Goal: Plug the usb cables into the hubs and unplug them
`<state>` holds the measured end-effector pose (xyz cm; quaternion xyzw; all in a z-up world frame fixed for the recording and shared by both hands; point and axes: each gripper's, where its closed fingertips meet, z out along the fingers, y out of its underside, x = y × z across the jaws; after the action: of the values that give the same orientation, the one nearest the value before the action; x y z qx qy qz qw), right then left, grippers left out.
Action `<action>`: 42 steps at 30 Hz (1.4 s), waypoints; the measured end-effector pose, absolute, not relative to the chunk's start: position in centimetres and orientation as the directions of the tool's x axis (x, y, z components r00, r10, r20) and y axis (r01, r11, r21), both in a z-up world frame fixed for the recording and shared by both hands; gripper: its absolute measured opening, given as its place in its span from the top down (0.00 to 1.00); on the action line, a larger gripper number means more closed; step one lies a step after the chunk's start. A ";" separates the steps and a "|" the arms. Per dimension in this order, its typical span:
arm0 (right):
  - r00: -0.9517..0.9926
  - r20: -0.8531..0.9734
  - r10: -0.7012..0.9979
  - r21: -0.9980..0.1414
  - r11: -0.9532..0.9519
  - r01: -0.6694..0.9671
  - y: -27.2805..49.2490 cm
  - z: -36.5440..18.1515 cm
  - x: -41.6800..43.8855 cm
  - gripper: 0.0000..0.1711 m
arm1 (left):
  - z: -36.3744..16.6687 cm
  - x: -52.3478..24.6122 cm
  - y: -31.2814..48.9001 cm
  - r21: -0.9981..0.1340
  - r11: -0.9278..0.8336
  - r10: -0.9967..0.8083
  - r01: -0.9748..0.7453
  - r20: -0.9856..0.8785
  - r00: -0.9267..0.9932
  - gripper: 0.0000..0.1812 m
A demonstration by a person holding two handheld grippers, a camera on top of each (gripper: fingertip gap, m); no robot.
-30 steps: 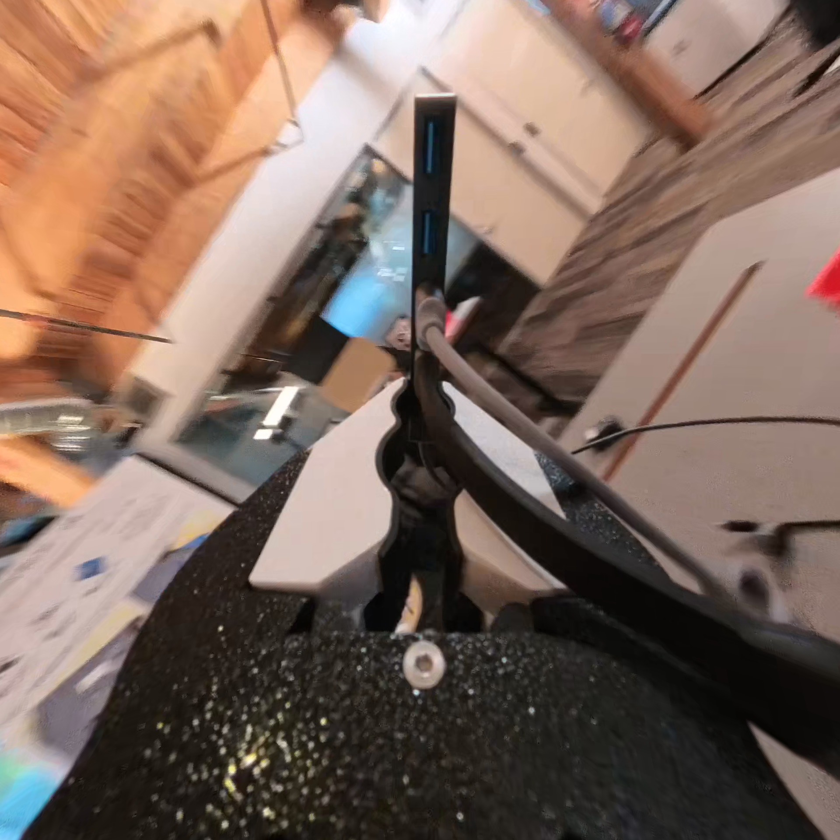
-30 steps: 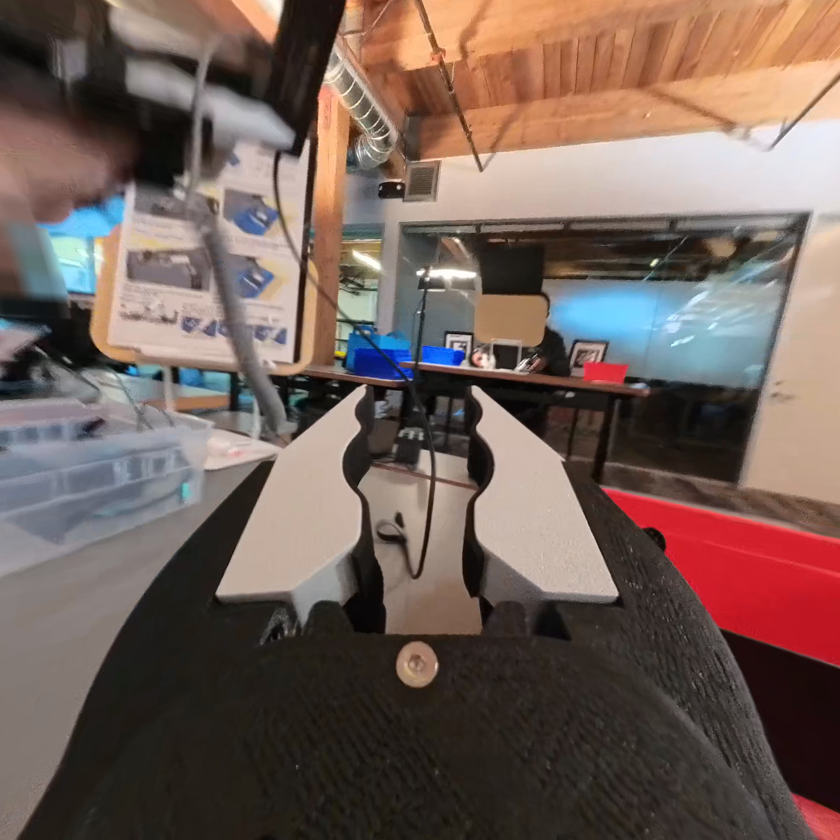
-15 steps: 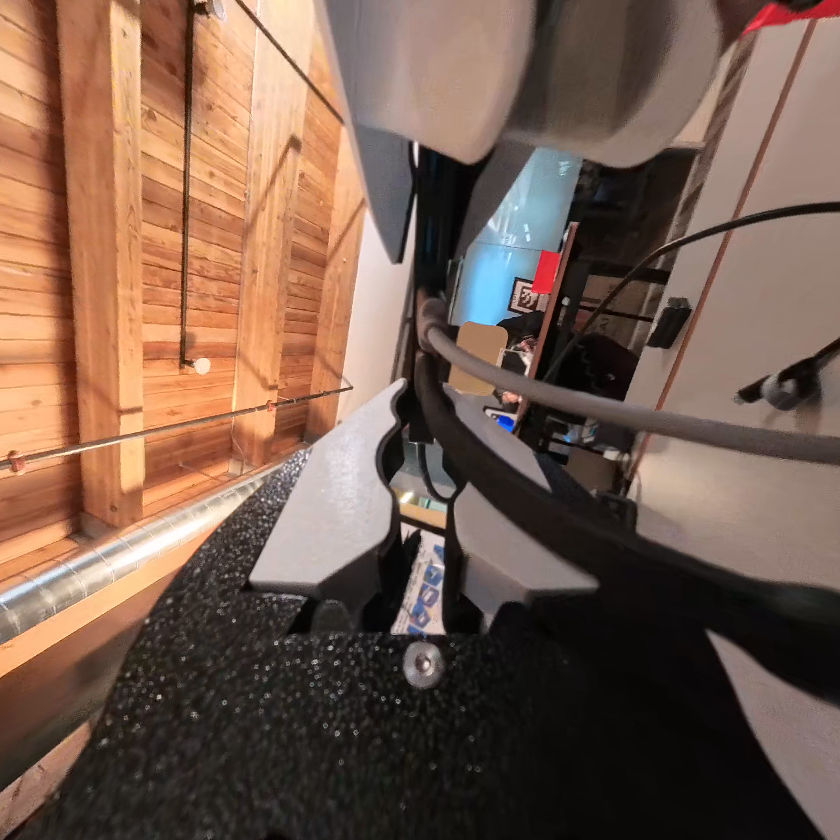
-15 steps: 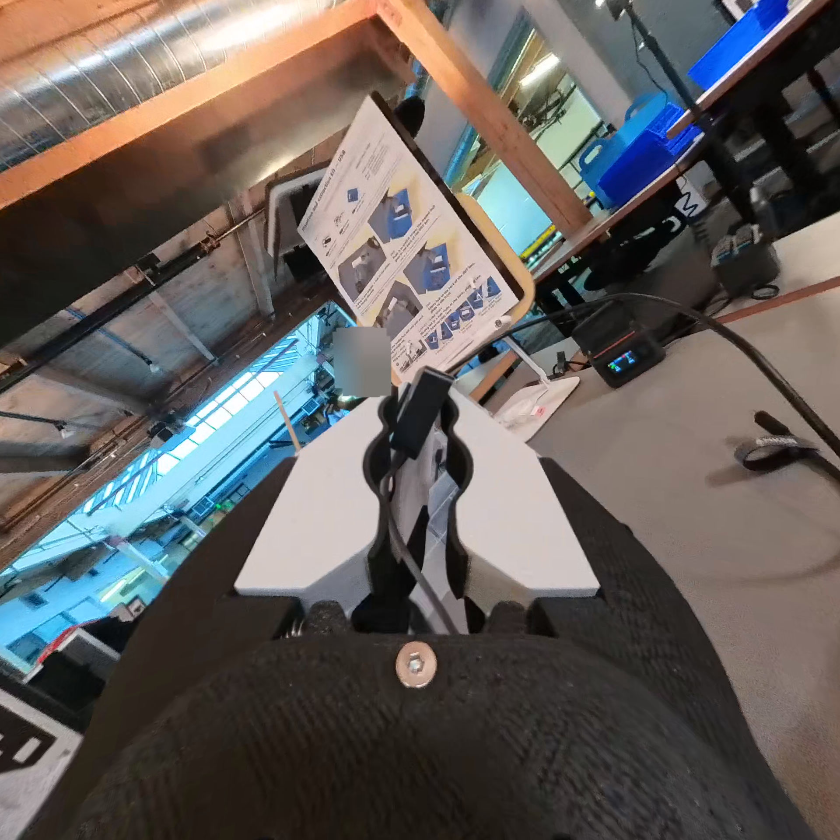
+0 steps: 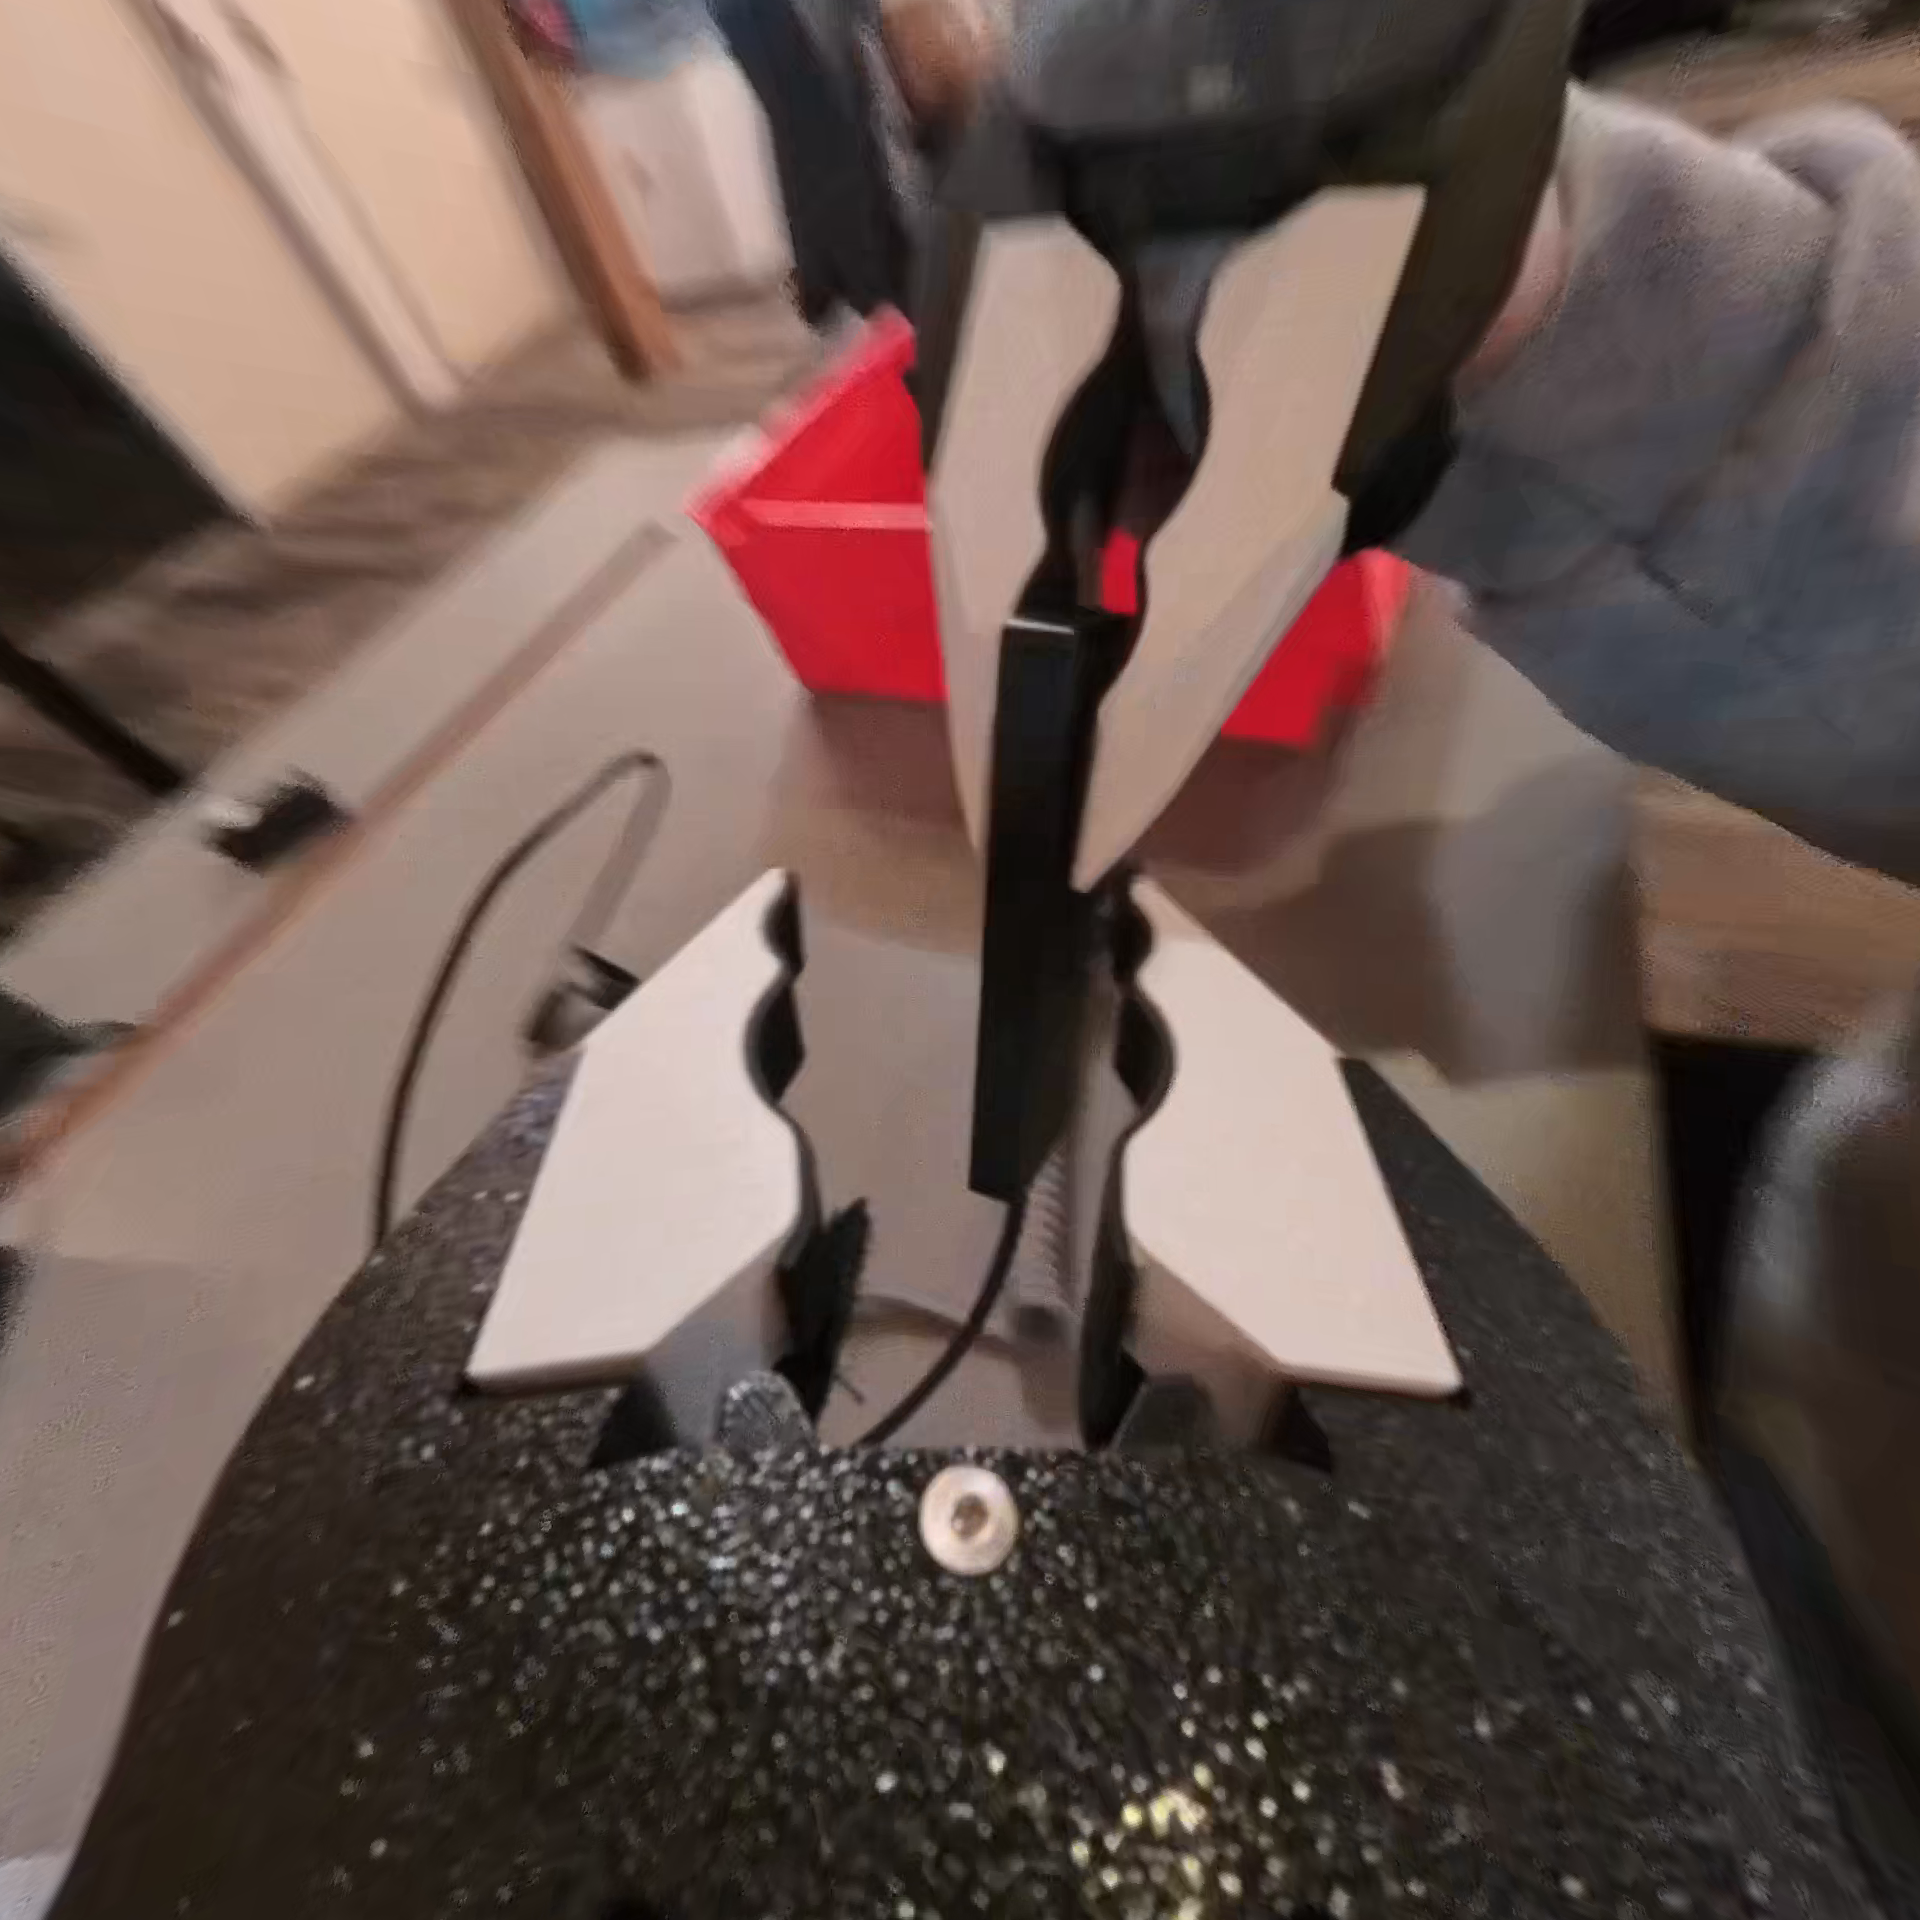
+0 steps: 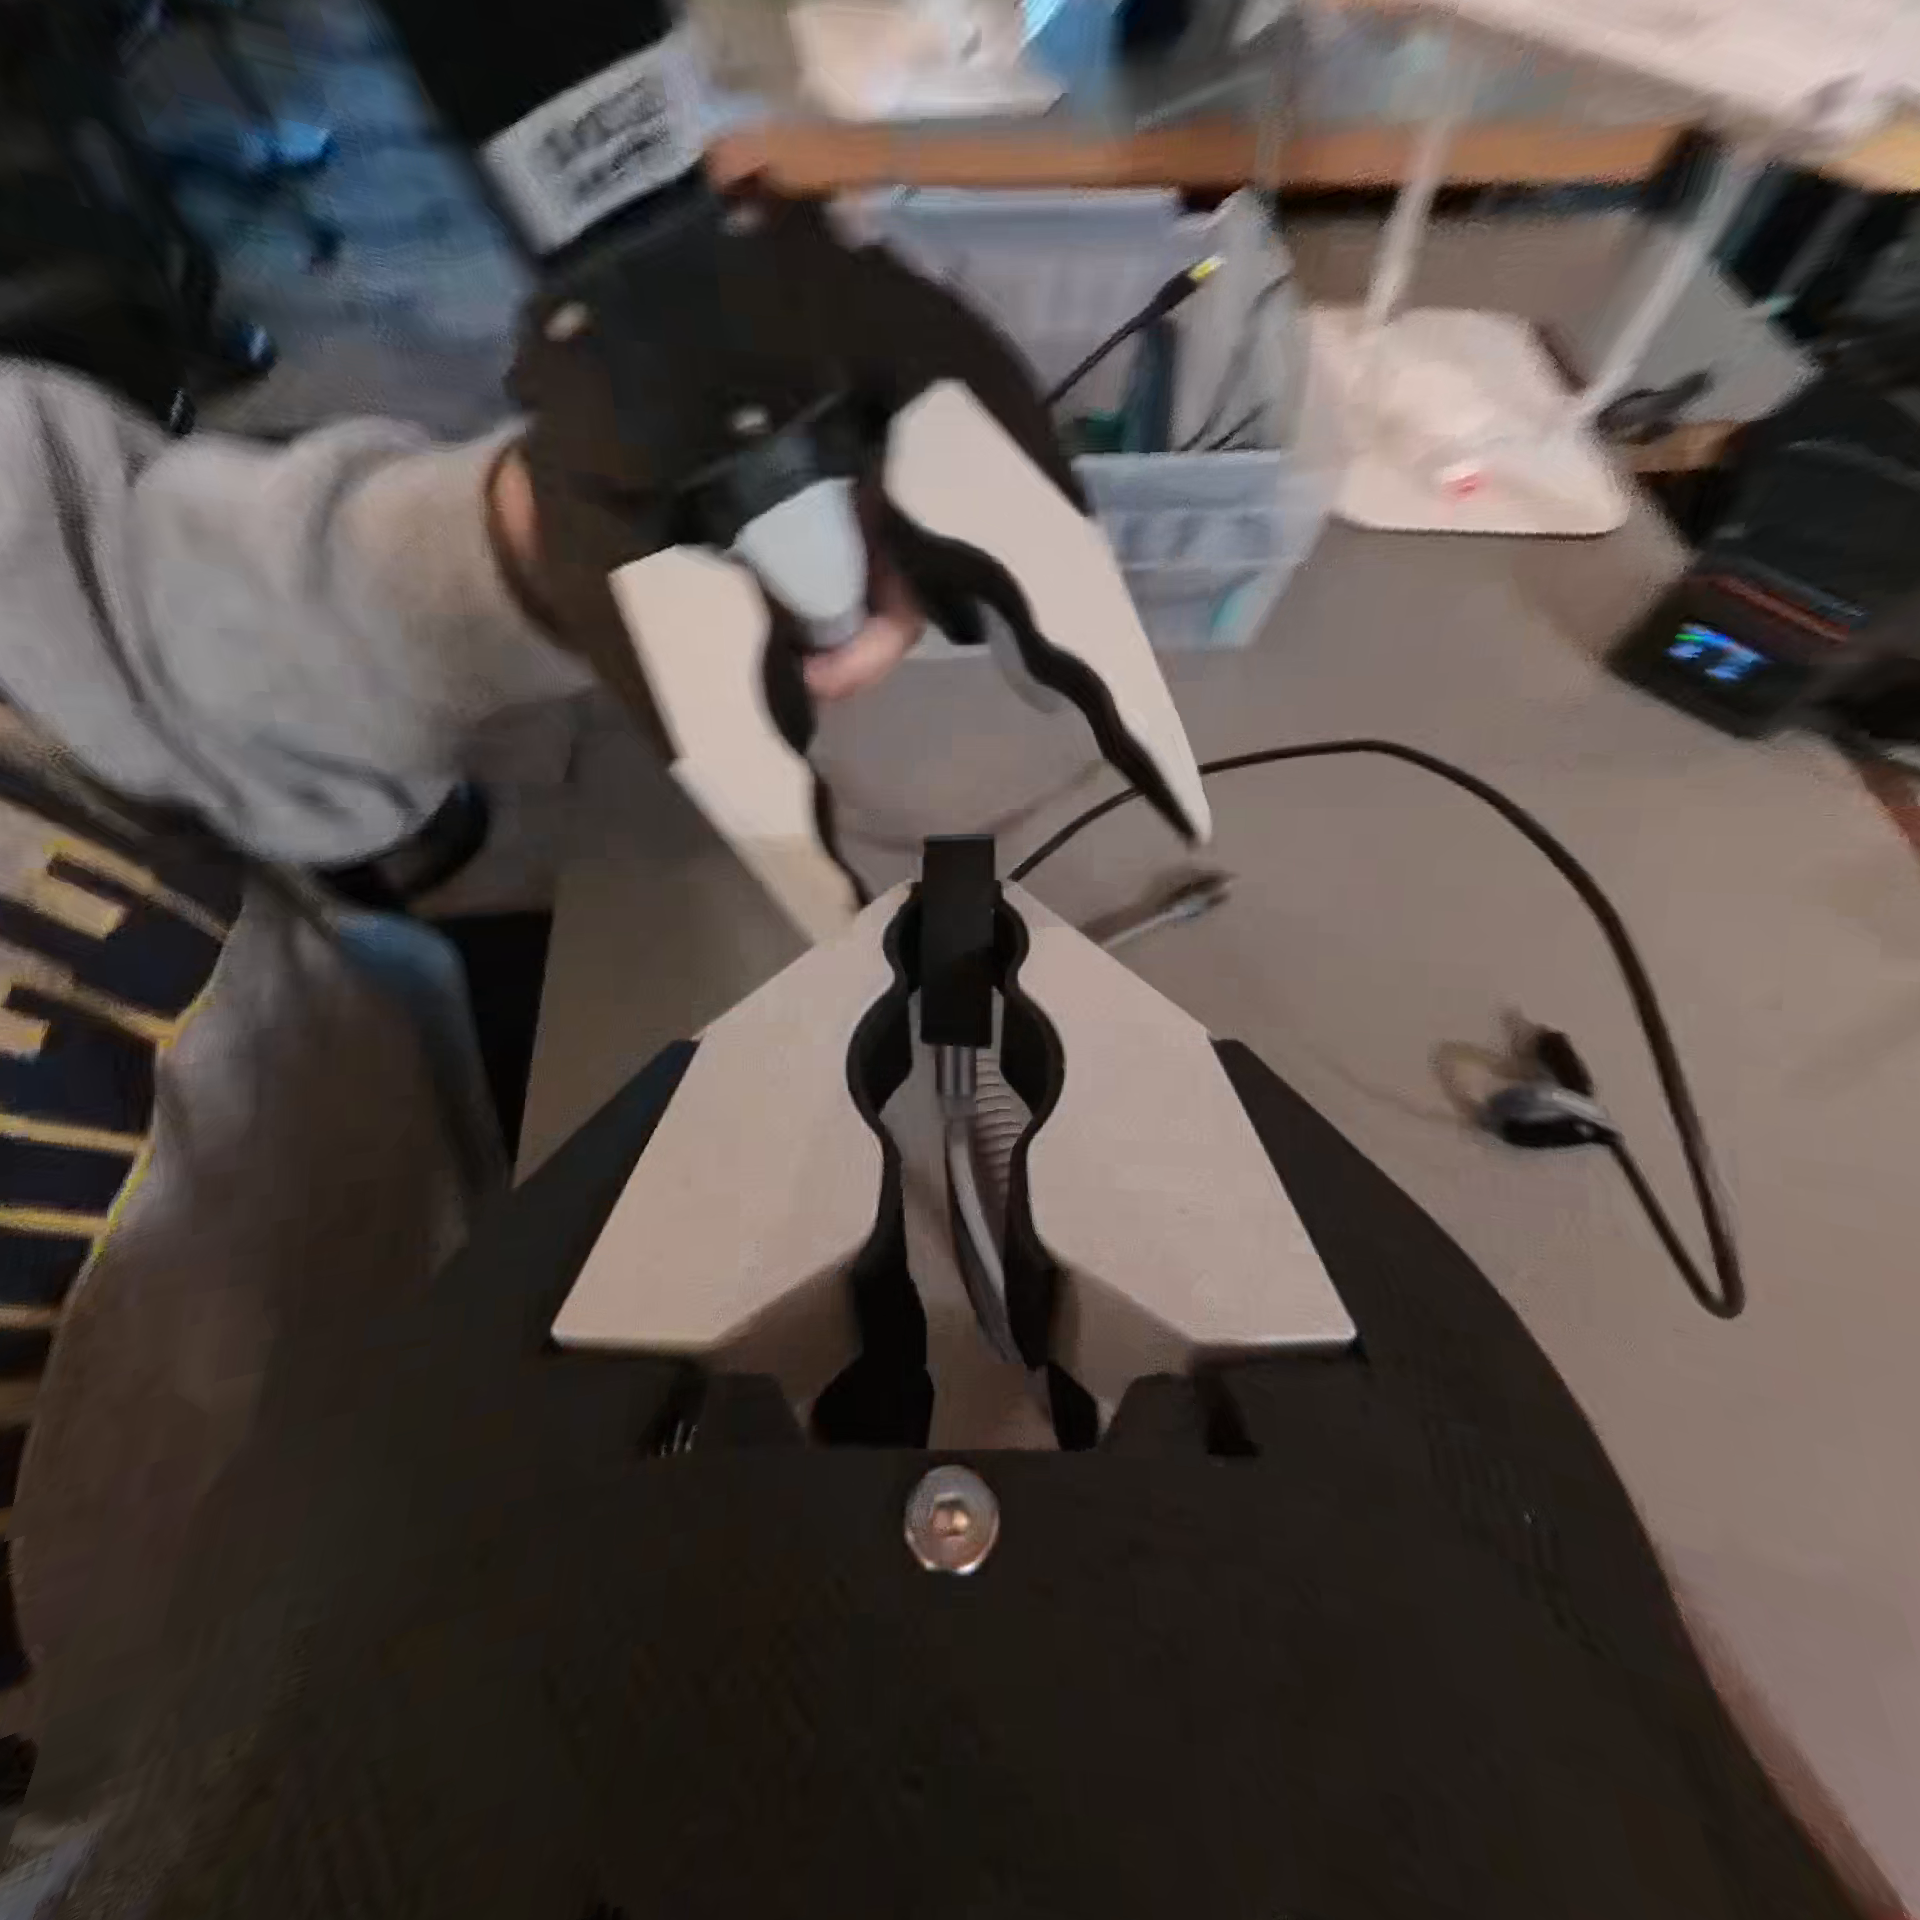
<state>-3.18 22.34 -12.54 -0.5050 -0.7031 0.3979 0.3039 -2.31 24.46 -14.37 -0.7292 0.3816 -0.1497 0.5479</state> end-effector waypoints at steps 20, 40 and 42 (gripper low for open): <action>-0.355 0.010 0.935 -0.966 0.100 0.236 17.0 -15.8 -0.1 0.95 | -16.5 0.3 16.7 -0.994 -0.064 -0.845 -0.093 0.004 0.535 0.96; -0.423 0.205 0.883 -0.888 0.350 0.300 14.7 -16.1 2.6 0.96 | -15.6 -0.2 12.6 -0.986 0.065 -0.845 -0.155 -0.137 0.516 0.96; -0.372 0.151 0.916 -0.935 0.254 0.247 16.9 -13.4 5.5 0.97 | -14.5 -3.3 12.3 -0.998 0.016 -0.821 -0.058 -0.047 0.570 0.96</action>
<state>5.46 16.90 -13.45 -0.4165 -0.6978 0.4465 0.3745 -3.32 12.26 -14.48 -0.6309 0.3483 -0.3064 0.6219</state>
